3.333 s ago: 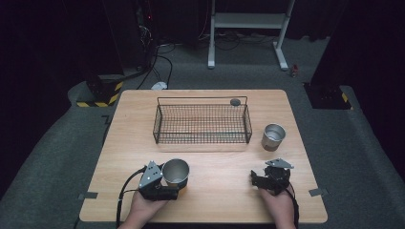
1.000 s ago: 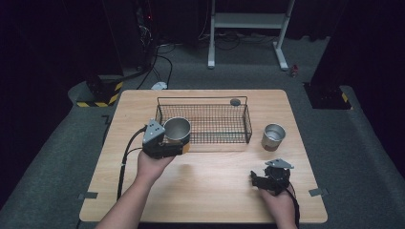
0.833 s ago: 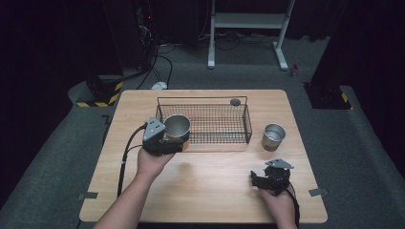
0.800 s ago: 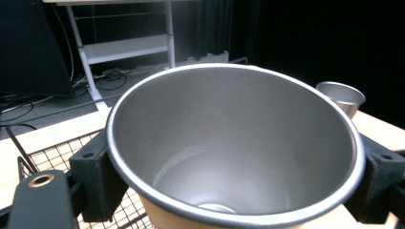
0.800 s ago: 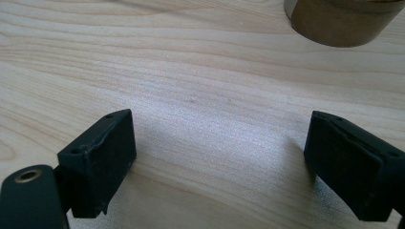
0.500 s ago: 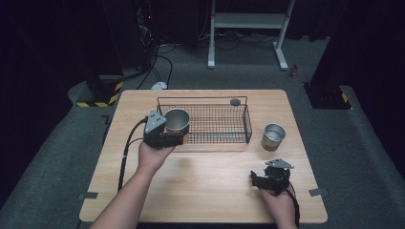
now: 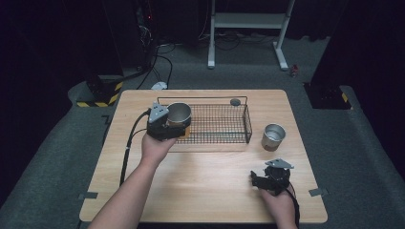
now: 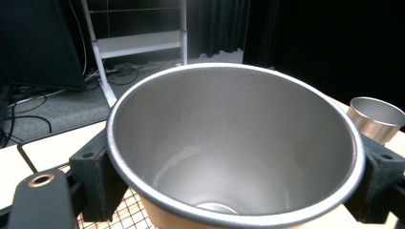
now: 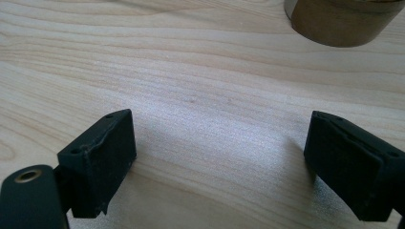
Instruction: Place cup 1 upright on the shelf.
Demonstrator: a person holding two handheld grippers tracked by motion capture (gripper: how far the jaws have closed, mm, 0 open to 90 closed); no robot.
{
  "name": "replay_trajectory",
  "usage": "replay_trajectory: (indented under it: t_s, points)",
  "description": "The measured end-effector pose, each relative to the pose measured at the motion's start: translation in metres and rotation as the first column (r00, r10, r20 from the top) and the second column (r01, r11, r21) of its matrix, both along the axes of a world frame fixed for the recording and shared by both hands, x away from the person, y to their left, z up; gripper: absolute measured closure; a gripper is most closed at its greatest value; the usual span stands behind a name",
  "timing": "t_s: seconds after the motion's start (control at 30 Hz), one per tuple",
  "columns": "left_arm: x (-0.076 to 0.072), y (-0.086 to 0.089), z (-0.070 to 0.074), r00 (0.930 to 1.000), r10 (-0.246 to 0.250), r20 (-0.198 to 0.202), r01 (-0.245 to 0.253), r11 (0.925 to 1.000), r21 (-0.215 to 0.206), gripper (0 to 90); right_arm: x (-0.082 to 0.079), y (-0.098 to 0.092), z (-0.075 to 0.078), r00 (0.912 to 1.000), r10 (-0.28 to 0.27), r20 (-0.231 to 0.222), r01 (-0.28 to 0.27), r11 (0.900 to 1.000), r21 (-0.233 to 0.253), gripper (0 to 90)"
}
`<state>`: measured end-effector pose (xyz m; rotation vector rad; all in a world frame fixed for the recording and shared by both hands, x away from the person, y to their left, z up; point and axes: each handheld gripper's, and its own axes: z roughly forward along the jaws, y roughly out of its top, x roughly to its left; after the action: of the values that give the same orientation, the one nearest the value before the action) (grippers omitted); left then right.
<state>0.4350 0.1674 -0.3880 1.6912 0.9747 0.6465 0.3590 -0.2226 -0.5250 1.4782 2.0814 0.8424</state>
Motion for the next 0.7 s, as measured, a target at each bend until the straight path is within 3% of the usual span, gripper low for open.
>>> replay_trajectory:
  t_s: [0.23, 0.37, 0.7]
  points:
    - [0.013, -0.001, 0.0, 1.0, 0.009, 0.004, -0.009, 0.9999, -0.011, 13.5, 0.0, 0.0, 0.0, 1.0, 0.001, 0.001, -0.001, 1.0, -0.001, 10.4]
    - [0.019, -0.002, 0.0, 0.9997, 0.018, 0.018, -0.018, 0.9998, 0.01, 13.5, 0.0, 0.0, 0.0, 1.0, -0.002, -0.001, 0.002, 1.0, 0.001, 10.4]
    - [0.043, -0.001, -0.004, 0.9988, 0.049, -0.001, -0.049, 0.9987, 0.012, 13.6, 0.0, 0.0, 0.0, 1.0, -0.001, -0.001, 0.001, 1.0, 0.001, 10.4]
